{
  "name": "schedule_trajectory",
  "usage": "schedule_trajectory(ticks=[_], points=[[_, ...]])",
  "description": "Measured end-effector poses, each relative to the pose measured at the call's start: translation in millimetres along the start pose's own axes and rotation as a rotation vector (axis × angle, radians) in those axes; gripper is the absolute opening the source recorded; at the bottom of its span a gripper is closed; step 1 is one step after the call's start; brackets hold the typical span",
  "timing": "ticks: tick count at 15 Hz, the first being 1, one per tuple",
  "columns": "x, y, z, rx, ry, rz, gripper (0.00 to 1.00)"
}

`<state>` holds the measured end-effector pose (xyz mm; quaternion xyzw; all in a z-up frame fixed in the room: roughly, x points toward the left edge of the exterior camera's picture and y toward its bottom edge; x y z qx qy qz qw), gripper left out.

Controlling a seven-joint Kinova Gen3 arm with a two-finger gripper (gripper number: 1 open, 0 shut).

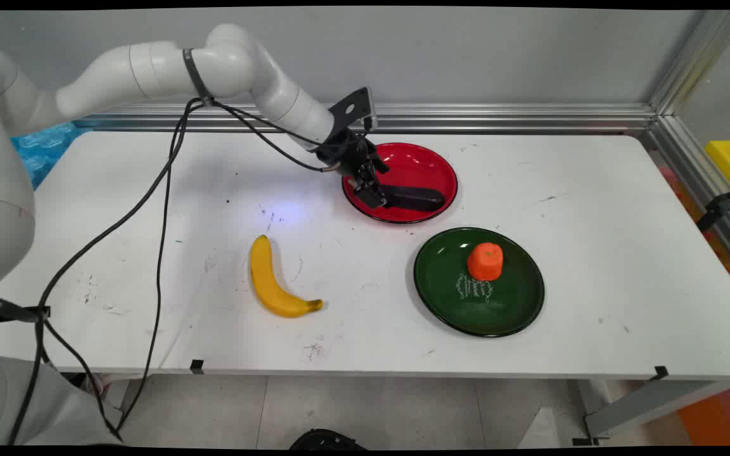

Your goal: Pick up the mandarin from the green plate

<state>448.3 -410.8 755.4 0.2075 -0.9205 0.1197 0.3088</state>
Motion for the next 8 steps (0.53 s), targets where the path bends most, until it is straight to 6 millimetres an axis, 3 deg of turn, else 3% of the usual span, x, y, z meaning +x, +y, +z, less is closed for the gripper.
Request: schedule_trajectory(ticks=[8], points=[[30.3, 14.2, -25.3, -0.008, 0.028, 0.013, 1.00]])
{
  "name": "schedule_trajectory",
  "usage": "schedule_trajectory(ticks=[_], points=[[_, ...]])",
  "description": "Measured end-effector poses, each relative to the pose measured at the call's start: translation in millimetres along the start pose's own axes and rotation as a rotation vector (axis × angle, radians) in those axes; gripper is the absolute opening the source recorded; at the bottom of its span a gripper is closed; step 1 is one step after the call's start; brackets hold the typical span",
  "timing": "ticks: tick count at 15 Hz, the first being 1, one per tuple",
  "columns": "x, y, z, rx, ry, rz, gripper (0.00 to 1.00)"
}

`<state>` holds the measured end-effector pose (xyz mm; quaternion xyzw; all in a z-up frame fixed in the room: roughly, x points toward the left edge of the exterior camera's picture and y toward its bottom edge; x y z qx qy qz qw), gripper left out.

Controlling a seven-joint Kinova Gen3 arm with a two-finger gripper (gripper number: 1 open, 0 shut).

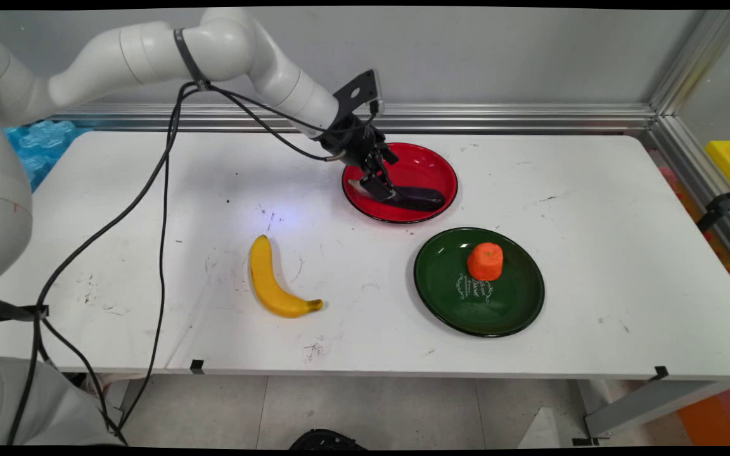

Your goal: Pick up the mandarin from the green plate

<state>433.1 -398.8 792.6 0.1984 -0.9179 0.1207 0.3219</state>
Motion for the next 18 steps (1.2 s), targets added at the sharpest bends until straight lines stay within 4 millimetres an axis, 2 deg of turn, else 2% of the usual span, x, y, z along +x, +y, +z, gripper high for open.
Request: schedule_trajectory(ticks=[6, 9, 13, 18], points=[[29.8, 33.0, -22.4, -0.034, 0.007, 0.009, 1.00], [40.4, 50.3, -26.3, -0.048, 0.007, 0.021, 1.00], [53.6, 76.1, -20.1, -0.061, 0.011, 0.029, 1.00], [64.7, 102.7, 4.8, -0.070, 0.018, 0.015, 1.00]])
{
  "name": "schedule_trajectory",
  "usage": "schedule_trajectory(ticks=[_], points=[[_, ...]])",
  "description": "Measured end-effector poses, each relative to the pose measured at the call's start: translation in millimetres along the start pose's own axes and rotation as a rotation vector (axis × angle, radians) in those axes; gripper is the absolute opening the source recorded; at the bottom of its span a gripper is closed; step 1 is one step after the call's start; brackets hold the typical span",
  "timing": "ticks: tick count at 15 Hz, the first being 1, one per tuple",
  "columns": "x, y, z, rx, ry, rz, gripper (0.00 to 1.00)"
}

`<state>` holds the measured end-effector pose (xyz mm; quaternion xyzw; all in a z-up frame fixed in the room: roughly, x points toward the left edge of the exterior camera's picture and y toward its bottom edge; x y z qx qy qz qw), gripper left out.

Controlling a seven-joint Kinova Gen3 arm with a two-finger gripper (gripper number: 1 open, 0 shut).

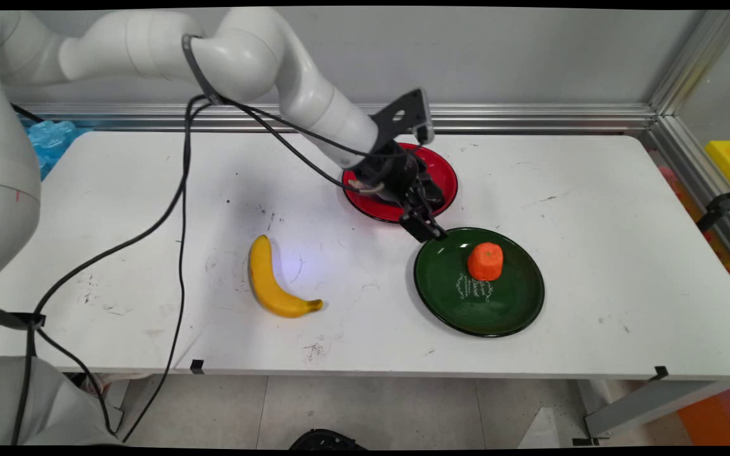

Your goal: Pick up the mandarin from the green plate

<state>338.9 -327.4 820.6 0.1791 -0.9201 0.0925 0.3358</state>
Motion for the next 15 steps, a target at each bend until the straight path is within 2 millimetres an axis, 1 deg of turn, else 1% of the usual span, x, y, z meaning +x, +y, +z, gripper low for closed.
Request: schedule_trajectory(ticks=[2, 7, 11, 15], points=[[2.5, 5.2, 9.5, -0.002, 0.002, -0.006, 1.00], [10.6, 19.5, 41.7, -0.009, 0.008, -0.017, 1.00], [16.0, 23.0, 62.7, -0.007, 0.016, -0.022, 1.00], [17.4, 23.7, 81.4, -0.003, 0.017, -0.017, 1.00]])
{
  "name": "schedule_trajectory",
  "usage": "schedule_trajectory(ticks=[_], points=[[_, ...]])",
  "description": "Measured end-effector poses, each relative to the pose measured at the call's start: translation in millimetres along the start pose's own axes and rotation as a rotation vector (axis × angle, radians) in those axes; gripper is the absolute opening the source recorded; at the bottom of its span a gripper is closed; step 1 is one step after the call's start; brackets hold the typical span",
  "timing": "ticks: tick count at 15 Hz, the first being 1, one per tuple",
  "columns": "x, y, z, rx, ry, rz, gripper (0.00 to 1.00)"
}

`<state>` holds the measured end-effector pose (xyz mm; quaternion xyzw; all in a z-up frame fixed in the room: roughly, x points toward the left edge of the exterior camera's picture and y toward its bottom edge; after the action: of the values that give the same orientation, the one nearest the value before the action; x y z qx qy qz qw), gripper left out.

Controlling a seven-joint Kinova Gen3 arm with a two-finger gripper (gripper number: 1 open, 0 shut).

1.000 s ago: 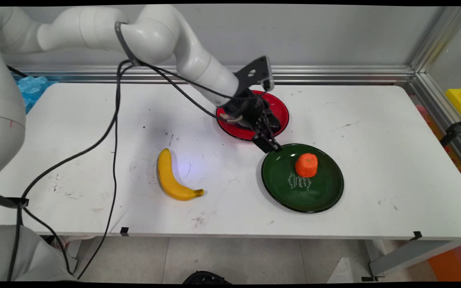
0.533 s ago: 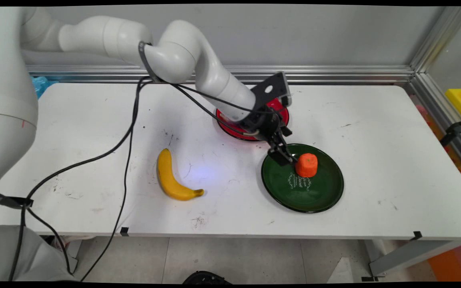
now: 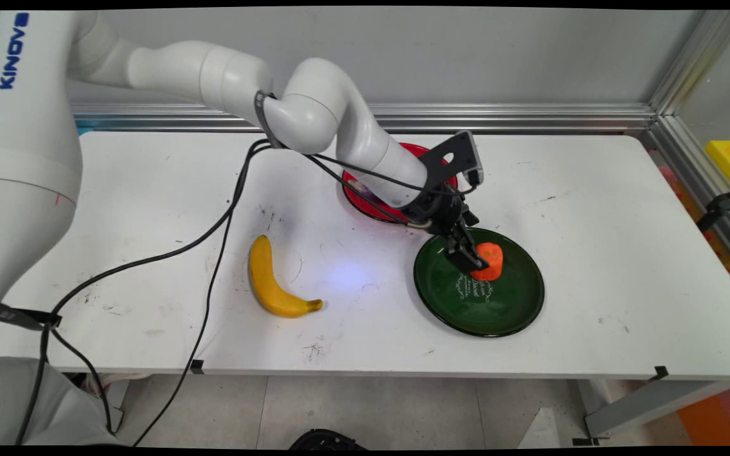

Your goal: Pick up the mandarin from the green plate

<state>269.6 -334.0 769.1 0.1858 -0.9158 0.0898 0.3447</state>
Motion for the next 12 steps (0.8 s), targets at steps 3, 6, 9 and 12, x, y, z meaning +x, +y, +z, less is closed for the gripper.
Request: schedule_trajectory(ticks=[3, 6, 9, 12], points=[[-0.8, -0.6, 12.3, 0.004, -0.001, 0.006, 1.00], [-2.2, -0.9, 21.1, 0.006, -0.003, 0.010, 1.00], [-3.2, -0.4, 29.0, 0.007, -0.002, 0.013, 1.00], [-4.1, 0.4, 34.7, 0.007, 0.000, 0.014, 1.00]])
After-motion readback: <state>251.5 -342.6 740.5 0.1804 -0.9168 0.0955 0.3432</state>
